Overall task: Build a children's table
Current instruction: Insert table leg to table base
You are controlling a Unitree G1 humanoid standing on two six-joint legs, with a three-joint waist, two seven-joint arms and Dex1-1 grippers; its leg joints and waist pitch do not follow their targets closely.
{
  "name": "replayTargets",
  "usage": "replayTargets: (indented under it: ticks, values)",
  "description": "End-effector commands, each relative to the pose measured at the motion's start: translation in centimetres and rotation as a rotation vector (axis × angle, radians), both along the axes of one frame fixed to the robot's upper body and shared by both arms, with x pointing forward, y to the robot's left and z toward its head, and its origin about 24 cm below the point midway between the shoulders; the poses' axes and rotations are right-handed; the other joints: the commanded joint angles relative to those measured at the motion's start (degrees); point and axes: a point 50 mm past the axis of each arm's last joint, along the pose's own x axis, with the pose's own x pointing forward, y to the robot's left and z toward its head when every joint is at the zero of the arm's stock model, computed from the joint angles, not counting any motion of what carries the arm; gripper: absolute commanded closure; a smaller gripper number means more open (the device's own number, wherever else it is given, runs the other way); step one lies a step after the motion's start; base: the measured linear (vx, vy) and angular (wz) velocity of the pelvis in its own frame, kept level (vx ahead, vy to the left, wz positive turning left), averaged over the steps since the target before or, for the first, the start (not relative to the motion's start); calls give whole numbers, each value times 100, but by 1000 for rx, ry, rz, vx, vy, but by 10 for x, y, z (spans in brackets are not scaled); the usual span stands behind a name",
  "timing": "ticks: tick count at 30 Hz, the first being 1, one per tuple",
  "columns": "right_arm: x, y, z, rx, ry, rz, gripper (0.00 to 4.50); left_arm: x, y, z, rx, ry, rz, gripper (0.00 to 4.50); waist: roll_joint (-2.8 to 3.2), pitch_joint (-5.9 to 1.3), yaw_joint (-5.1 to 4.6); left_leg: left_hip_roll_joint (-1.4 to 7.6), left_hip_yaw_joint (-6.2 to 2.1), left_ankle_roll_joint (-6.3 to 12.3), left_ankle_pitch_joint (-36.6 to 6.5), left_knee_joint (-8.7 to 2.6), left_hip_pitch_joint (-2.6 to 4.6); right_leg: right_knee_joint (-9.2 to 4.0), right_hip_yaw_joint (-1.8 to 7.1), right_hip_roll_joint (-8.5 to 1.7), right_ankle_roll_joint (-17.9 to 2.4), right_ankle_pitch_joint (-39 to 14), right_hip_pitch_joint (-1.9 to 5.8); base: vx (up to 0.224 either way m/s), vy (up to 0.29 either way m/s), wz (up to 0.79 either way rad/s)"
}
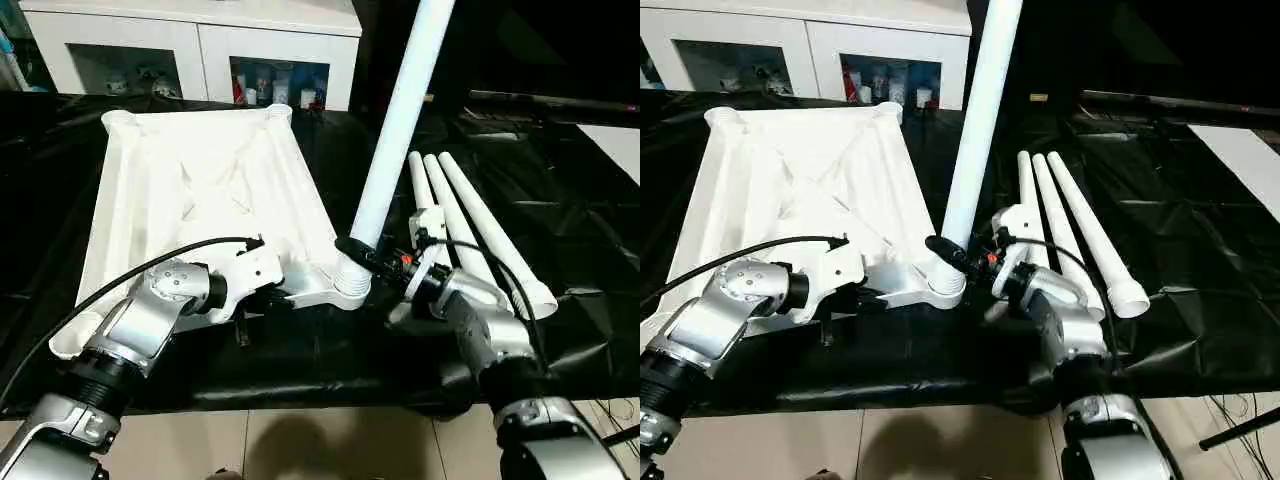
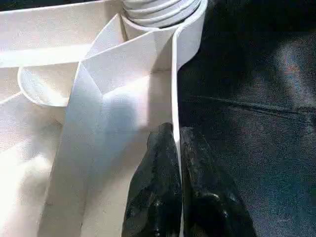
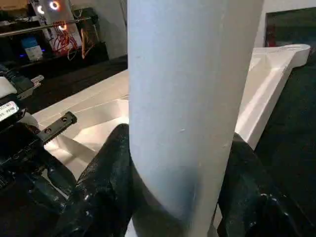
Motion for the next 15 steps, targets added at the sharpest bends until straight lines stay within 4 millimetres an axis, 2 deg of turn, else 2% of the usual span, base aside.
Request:
replayTargets:
  ticks: [1,6,12,15]
  values:
    - [-13,-5,-29,-52,123,-9,266,6,-7,12,-17,-65,-27,450,134,-359,12,154,-25,103,-1042,-427,73,-369,247,-410,-1381,-320,298,0,0,0]
    - [-16,-4,-30,-41,120,-1,266,6,-7,13,-14,-66,-27,450,122,-348,9,152,-26,105,-1121,-435,73,-389,250,-412,-1356,-486,292,0,0,0]
    - [-23,-2,-35,-18,135,-3,266,4,-6,12,-17,-61,-25,450,122,-352,20,153,-28,119,-1059,-437,68,-380,250,-413,-1346,-388,297,0,0,0]
    - [-27,0,-37,-48,148,49,266,3,-5,12,-13,-55,-33,450,108,-344,14,151,-27,121,-1105,-441,68,-394,251,-413,-1334,-496,293,0,0,0]
